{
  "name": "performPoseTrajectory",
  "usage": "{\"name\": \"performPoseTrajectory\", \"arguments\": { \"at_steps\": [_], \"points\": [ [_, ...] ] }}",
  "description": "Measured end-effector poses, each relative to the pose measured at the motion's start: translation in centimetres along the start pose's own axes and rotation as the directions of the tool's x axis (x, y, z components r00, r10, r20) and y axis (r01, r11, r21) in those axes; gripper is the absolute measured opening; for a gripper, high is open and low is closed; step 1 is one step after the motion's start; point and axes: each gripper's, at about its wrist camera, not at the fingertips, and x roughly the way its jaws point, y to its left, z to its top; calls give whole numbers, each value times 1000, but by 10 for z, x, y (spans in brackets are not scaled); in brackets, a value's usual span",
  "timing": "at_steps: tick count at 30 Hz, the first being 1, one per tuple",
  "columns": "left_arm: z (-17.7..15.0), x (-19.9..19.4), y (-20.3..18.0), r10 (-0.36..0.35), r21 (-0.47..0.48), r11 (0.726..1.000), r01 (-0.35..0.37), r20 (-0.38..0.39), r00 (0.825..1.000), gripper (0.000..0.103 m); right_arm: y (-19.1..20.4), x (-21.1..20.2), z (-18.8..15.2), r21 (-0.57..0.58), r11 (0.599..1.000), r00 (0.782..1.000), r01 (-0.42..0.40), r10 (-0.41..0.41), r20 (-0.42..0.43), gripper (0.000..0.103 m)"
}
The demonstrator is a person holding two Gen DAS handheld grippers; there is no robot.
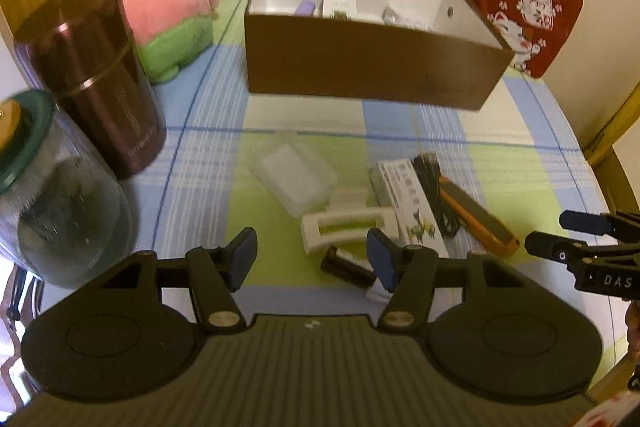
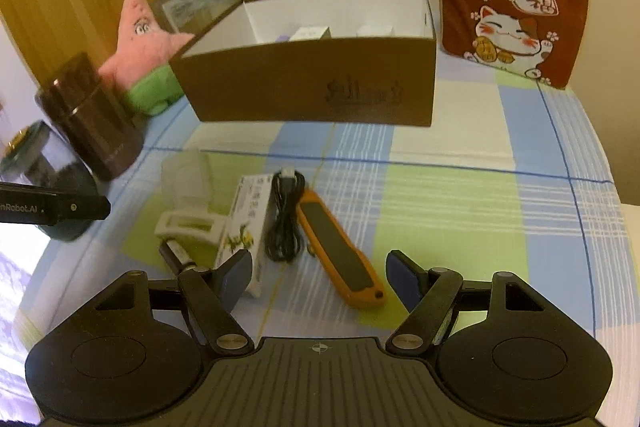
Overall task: Organize rigid objects
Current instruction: 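Move both tools back toward the remaining items on the table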
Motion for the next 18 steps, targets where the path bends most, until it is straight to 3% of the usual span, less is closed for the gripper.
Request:
{"name": "performPoseTrajectory", "arguments": {
  "at_steps": [18],
  "points": [
    [-24,35,-22,-49,-33,998,46,-99,994,57,-4,24,-17,-61,998,999,5,-8,-51,71]
  ]
}}
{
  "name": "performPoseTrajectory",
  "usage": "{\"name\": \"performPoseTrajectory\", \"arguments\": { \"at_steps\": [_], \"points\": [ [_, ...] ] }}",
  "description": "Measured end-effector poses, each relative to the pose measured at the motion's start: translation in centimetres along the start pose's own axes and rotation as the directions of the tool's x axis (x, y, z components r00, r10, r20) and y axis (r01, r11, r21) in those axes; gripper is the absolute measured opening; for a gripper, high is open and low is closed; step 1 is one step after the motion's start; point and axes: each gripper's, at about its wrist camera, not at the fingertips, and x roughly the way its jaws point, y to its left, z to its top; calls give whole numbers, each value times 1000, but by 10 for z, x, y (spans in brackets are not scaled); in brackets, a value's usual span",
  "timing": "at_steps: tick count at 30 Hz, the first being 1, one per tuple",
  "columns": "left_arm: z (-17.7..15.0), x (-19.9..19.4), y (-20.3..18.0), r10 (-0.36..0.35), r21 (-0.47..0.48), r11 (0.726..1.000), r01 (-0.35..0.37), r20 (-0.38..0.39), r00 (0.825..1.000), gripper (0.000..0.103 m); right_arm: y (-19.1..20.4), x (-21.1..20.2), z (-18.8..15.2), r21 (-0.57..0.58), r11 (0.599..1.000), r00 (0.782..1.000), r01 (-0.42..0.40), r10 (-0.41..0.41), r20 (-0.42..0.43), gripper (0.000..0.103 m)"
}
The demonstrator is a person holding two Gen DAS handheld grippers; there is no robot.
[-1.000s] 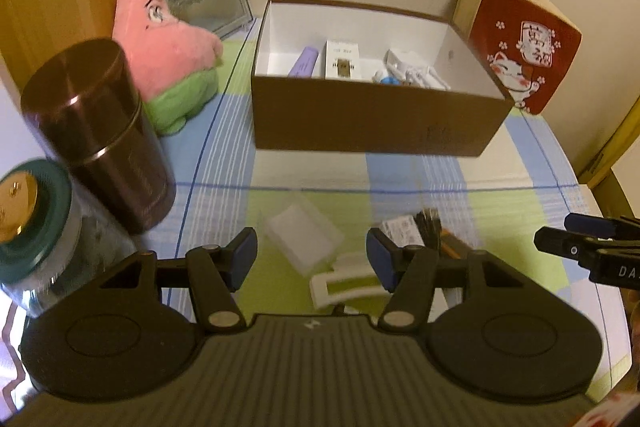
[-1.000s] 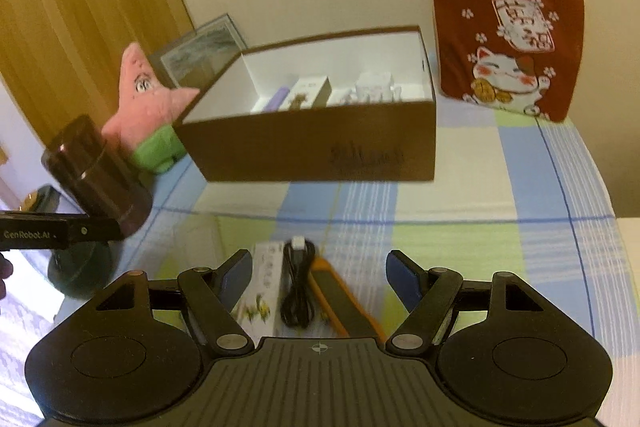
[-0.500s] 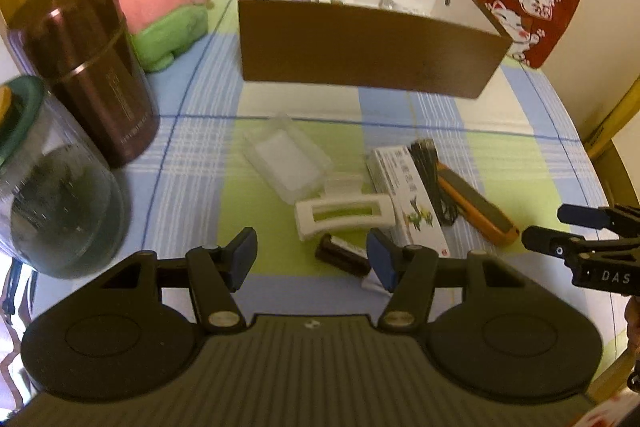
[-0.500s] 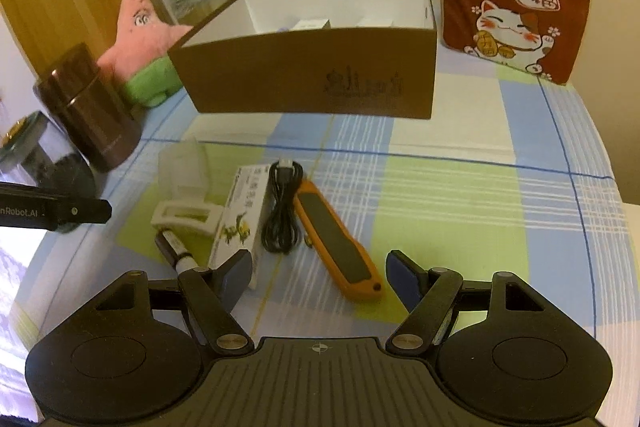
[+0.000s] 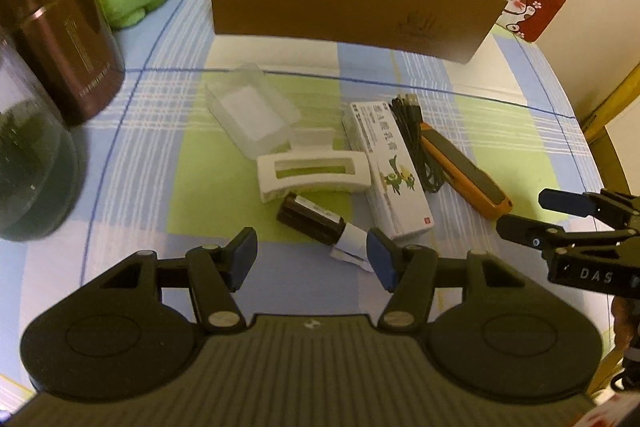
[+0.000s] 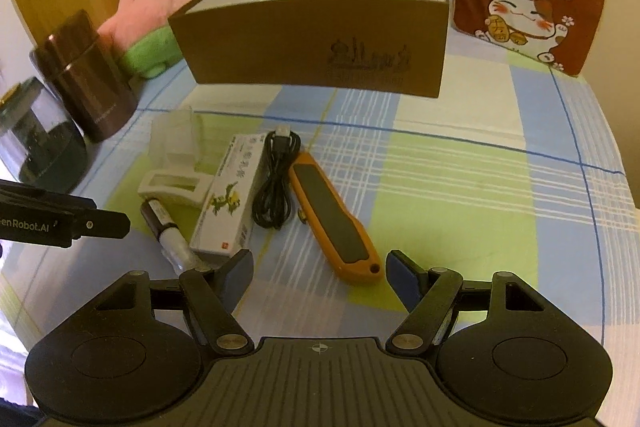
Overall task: Organize rigid objects
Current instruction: 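Move both tools back toward the remaining items on the table, then grasp the small brown bottle with the left tool while the right tool grasps the orange utility knife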
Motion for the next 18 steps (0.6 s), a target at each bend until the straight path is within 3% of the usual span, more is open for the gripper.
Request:
{"name": "performPoseTrajectory", "arguments": {
  "at_steps": [7,18],
  "points": [
    [-2,22,-6,-15,-54,998,14,-24,1000,57,-1,15,0,-54,998,1000,19,-19,3,71],
    [4,40,-8,23,-126,992,-26,-20,1000,56,-4,38,8,-142,990,1000,18,-17,7,66]
  ]
}}
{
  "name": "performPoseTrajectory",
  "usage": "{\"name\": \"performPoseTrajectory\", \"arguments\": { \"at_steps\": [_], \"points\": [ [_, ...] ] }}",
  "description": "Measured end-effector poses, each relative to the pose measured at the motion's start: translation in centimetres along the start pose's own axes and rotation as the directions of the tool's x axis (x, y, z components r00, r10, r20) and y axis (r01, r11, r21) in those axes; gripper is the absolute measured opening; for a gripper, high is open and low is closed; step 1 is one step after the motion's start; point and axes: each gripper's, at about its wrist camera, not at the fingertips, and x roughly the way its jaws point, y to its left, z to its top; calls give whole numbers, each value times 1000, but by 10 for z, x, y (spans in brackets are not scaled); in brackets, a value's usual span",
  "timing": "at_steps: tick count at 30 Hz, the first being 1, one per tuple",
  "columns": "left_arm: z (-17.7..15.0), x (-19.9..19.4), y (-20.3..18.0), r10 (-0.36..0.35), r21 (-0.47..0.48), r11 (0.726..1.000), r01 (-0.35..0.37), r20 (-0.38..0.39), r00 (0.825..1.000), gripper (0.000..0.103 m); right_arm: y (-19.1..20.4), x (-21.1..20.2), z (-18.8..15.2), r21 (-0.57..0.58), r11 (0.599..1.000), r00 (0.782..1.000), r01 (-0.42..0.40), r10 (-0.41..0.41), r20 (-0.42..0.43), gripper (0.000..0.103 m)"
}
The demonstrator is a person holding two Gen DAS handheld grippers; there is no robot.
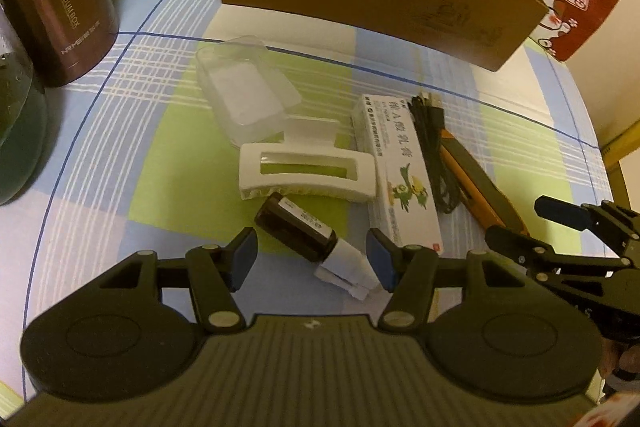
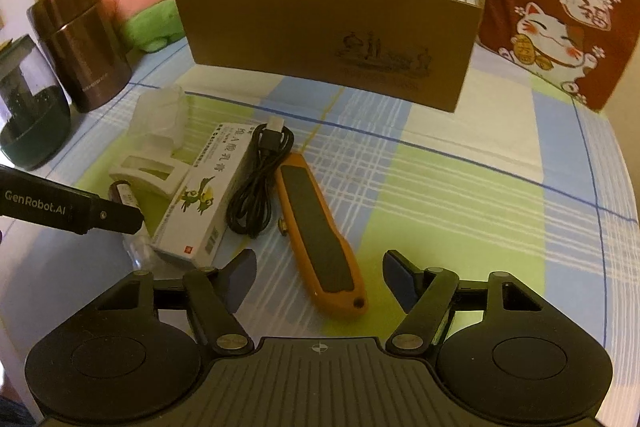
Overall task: Organize rigid objects
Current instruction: 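Grasp the small brown bottle with the left tool while the right tool grasps the orange utility knife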
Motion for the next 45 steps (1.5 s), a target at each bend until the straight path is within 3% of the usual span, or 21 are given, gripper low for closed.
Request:
{"name": "performPoseTrajectory", "arguments": {
  "at_steps": [6,10,13,21,25,37,39,45],
  "points": [
    [1,7,-5,10,-6,1000,-10,7,1000,56,1,16,8,-43,999,1000,1,-1,-6,59],
    [1,13,-6,23,8,1000,-23,5,1000,54,3,23,8,-73,997,1000,-4,3,-22,40],
    [-1,14,-5,33,19,999,-33,4,999,48,2,22,4,-87,996,1000,4,-6,-14,34],
    [-7,5,7,39,103,994,-39,9,999,34,4,11,-5,-34,999,999,-14,13,-49,30],
    [-14,0,19,64,142,988,-65,9,998,32,5,7,-14,9,999,996,-36,36,-77,30],
    [-15,6,18,56,262,963,-63,34,998,26,8,14,-10,30,999,999,-14,15,-52,33],
    [-15,6,16,57,268,961,-66,40,998,20,10,17,-7,21,1000,999,-11,12,-43,35],
    [-11,10,14,66,257,963,-76,45,997,19,16,28,1,-15,1000,1000,19,-20,-15,37]
  ]
}}
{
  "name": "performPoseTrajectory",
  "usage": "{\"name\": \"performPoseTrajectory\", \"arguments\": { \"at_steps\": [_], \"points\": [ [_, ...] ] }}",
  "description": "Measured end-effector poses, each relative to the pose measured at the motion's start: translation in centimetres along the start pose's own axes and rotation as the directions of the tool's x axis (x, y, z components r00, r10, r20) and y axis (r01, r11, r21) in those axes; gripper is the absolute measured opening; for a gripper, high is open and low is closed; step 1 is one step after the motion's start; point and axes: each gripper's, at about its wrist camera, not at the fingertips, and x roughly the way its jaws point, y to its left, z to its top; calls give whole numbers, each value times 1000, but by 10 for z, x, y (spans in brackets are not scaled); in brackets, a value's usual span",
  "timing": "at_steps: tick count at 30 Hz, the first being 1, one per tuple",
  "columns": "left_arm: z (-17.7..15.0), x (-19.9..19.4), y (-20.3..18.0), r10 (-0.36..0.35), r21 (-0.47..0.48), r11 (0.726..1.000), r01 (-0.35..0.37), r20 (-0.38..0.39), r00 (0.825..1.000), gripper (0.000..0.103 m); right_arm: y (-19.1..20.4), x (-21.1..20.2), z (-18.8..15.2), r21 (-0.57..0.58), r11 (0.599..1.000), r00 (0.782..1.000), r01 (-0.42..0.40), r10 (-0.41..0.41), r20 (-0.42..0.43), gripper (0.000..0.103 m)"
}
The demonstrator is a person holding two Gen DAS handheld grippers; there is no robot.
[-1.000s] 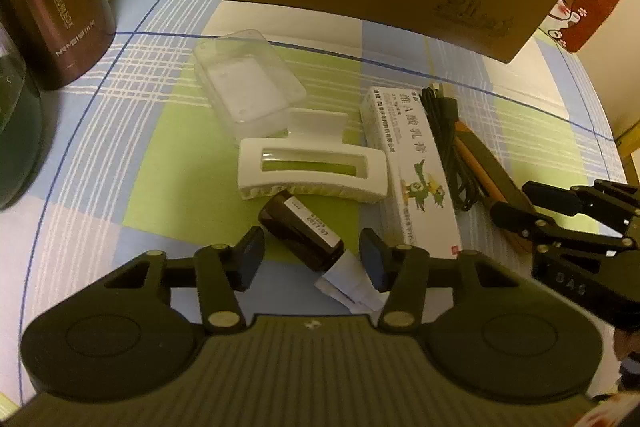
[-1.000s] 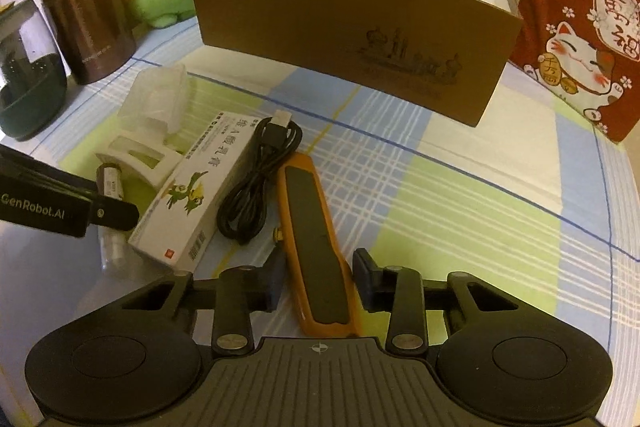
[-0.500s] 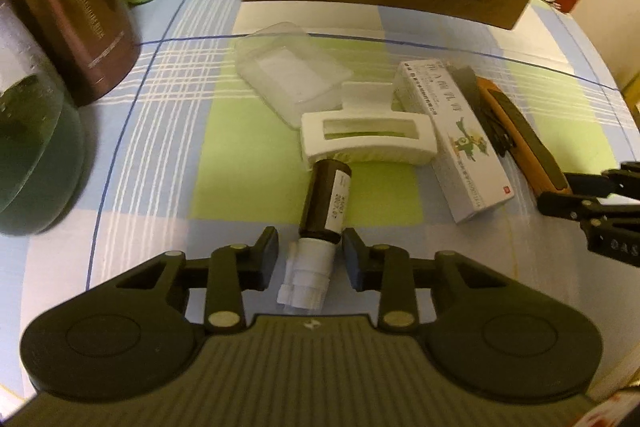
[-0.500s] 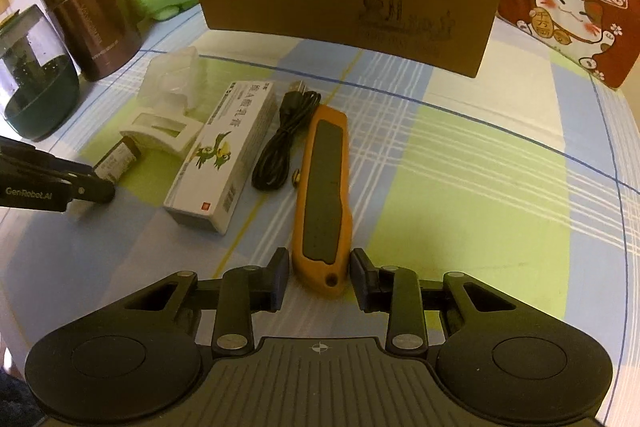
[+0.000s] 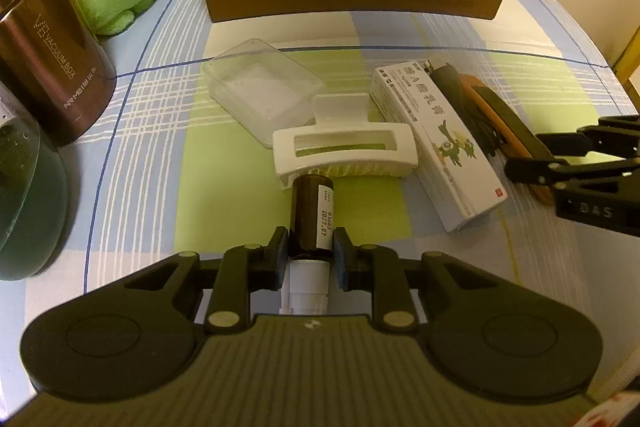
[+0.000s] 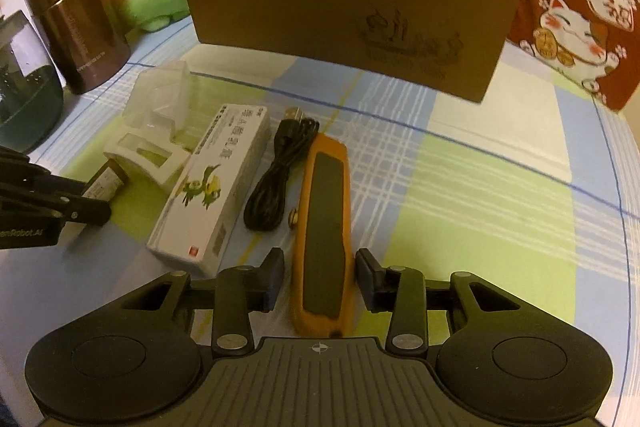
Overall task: Organize rigid objects
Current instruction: 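Grasp the small brown bottle with the left tool while the right tool grasps the orange utility knife, then carry the brown bottle with the left tool while the right tool carries the orange knife into the brown box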
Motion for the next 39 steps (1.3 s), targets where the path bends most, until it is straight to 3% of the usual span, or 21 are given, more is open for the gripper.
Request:
{"name": "performPoseTrajectory", "arguments": {
  "at_steps": [18,28,39],
  "points": [
    [-1,0,-2,14,-3,1000,-14,20,1000,19,7,8,8,-8,1000,1000,28,-28,3,32],
    [-6,-6,0,-6,-12,1000,6,17,1000,19,3,-15,-10,54,999,1000,-4,5,-30,32],
    [4,-38,2,-33,-36,999,36,84,996,19,-2,-52,-1,120,992,999,-31,26,42,32]
  ]
}}
